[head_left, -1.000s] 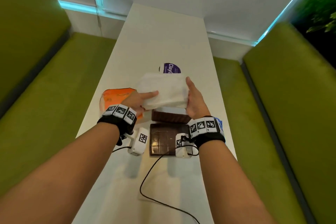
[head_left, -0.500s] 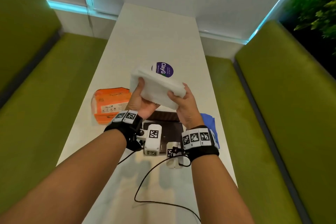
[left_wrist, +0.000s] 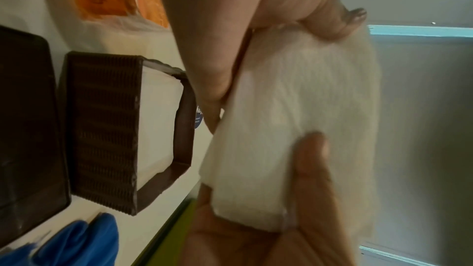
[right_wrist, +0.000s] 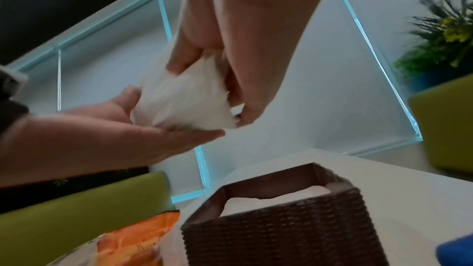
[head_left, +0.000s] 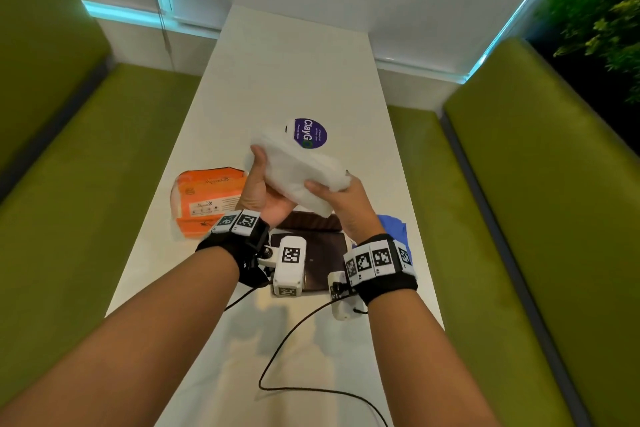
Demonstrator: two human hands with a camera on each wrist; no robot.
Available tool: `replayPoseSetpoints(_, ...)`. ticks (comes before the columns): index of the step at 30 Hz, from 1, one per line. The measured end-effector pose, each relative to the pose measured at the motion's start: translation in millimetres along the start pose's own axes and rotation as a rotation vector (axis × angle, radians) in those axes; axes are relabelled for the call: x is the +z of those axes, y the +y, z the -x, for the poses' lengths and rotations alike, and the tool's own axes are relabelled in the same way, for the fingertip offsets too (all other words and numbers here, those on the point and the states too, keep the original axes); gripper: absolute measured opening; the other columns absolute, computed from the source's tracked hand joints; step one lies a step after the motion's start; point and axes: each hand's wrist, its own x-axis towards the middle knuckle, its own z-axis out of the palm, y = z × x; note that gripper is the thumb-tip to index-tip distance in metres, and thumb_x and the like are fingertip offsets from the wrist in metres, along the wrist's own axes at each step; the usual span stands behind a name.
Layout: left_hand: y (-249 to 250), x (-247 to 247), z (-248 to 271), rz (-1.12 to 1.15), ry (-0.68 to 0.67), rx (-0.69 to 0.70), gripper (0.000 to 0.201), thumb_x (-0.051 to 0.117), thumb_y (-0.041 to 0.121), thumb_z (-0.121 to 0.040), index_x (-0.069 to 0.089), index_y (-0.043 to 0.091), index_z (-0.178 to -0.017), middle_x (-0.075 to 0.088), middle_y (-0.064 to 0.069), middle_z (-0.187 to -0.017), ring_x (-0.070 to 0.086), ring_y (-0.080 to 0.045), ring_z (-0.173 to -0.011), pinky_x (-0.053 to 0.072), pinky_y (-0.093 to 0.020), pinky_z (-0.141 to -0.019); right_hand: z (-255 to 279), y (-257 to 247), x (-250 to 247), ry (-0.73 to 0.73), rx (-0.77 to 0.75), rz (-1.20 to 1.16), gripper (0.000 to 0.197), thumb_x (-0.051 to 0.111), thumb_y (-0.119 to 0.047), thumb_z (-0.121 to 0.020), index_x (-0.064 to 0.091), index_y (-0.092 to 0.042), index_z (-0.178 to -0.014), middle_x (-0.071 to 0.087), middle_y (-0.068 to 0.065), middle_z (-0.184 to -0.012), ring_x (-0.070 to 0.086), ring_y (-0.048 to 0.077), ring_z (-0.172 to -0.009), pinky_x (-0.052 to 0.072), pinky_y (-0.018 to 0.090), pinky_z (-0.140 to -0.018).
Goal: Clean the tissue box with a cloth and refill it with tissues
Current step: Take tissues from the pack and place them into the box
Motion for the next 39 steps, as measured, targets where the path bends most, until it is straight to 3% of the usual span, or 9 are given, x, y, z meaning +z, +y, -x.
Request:
replayPoseSetpoints(4, -1, -3, -3, 0.034, -0.004, 0.048, 0.086, 0.078, 0.05, -0.054, 0.053, 0.014, -0.128, 0.067, -0.013, -0.115, 0.062, -0.031, -0.112, 0.048, -0.054, -0.095, 0, 1, 6, 0.036, 0.0, 0.054, 0.041, 0.073, -0.002, -0.078, 0.06, -0.008, -0.117, 0.067, 0.015, -0.115, 0.063, 0.022, -0.106, 0.051, 0.04, -0.098)
replayPoseSetpoints(8, 0, -4, -6, -0.018, 0.023, 0.017, 0.089, 0.075, 0.05, -0.061, 0.046, 0.012, -0.136, 0.059, -0.014, -0.131, 0.053, -0.033, -0.125, 0.046, -0.052, -0.098, -2, 1, 7, 0.066, 0.019, -0.004, 0.049, 0.074, -0.002, -0.077, 0.057, -0.009, -0.123, 0.066, 0.012, -0.119, 0.063, 0.023, -0.11, 0.052, 0.037, -0.096)
replayPoseSetpoints(14, -6, -1, -7, -0.082, 0.07, -0.053, 0.078, 0.078, 0.04, -0.062, 0.052, 0.01, -0.13, 0.064, -0.012, -0.124, 0.065, -0.027, -0.111, 0.056, -0.04, -0.084, -5, 0, 12, 0.13, 0.029, 0.003, 0.056, 0.081, -0.015, -0.071, 0.056, -0.013, -0.122, 0.065, 0.009, -0.121, 0.064, 0.022, -0.11, 0.055, 0.038, -0.093)
replayPoseSetpoints(19, 7, -7, -11, -0.146, 0.132, 0.003, 0.041, 0.053, 0.035, -0.087, 0.058, 0.01, -0.119, 0.071, -0.009, -0.109, 0.071, -0.023, -0.097, 0.059, -0.034, -0.076, -7, -1, -7, 0.098, 0.052, -0.111, 0.051, 0.075, -0.011, -0.077, 0.056, -0.014, -0.124, 0.066, 0.008, -0.12, 0.064, 0.022, -0.11, 0.054, 0.035, -0.093)
replayPoseSetpoints(23, 2, -14, -17, -0.373, 0.199, -0.038, 0.027, 0.051, 0.026, -0.094, 0.058, 0.014, -0.118, 0.075, -0.005, -0.099, 0.073, -0.019, -0.088, 0.06, -0.035, -0.073, -13, 7, -10, 0.067, 0.108, 0.037, 0.054, 0.073, -0.006, -0.079, 0.049, -0.013, -0.127, 0.061, 0.007, -0.126, 0.06, 0.02, -0.112, 0.052, 0.031, -0.093)
replayPoseSetpoints(27, 0, -19, -23, -0.42, 0.285, -0.074, 0.025, 0.055, 0.025, -0.092, 0.059, 0.011, -0.113, 0.07, -0.01, -0.107, 0.069, -0.026, -0.093, 0.058, -0.043, -0.08, -17, 14, -21, 0.022, 0.178, 0.054, 0.07, 0.077, -0.016, -0.072, 0.046, -0.012, -0.134, 0.06, 0.01, -0.13, 0.059, 0.026, -0.118, 0.054, 0.04, -0.092)
replayPoseSetpoints(29, -1, -22, -29, -0.543, 0.405, -0.105, 0.037, 0.061, 0.023, -0.088, 0.055, 0.008, -0.121, 0.064, -0.013, -0.12, 0.064, -0.031, -0.104, 0.053, -0.049, -0.09, -19, 14, -23, -0.096, 0.26, 0.212, 0.065, 0.074, -0.011, -0.078, 0.044, -0.015, -0.136, 0.058, 0.008, -0.13, 0.057, 0.024, -0.116, 0.055, 0.039, -0.086)
replayPoseSetpoints(32, -1, -25, -40, -0.822, 0.538, -0.078, 0.031, 0.062, 0.019, -0.087, 0.055, 0.009, -0.115, 0.062, -0.012, -0.121, 0.059, -0.031, -0.11, 0.049, -0.05, -0.097, -32, 15, -30, 0.042, 0.29, 0.307, 0.061, 0.067, -0.01, -0.085, 0.037, -0.013, -0.139, 0.053, 0.011, -0.134, 0.054, 0.028, -0.12, 0.051, 0.045, -0.095)
replayPoseSetpoints(39, -7, -16, -56, -1.583, 0.476, -0.014, 0.041, 0.041, 0.006, -0.095, 0.042, -0.001, -0.135, 0.047, -0.019, -0.139, 0.044, -0.034, -0.128, 0.035, -0.034, -0.105, -47, 15, -33, 0.195, 0.27, 0.645, 0.059, 0.043, 0.0, -0.091, 0.028, -0.019, -0.146, 0.054, 0.02, -0.132, 0.054, 0.031, -0.114, 0.044, 0.035, -0.099)
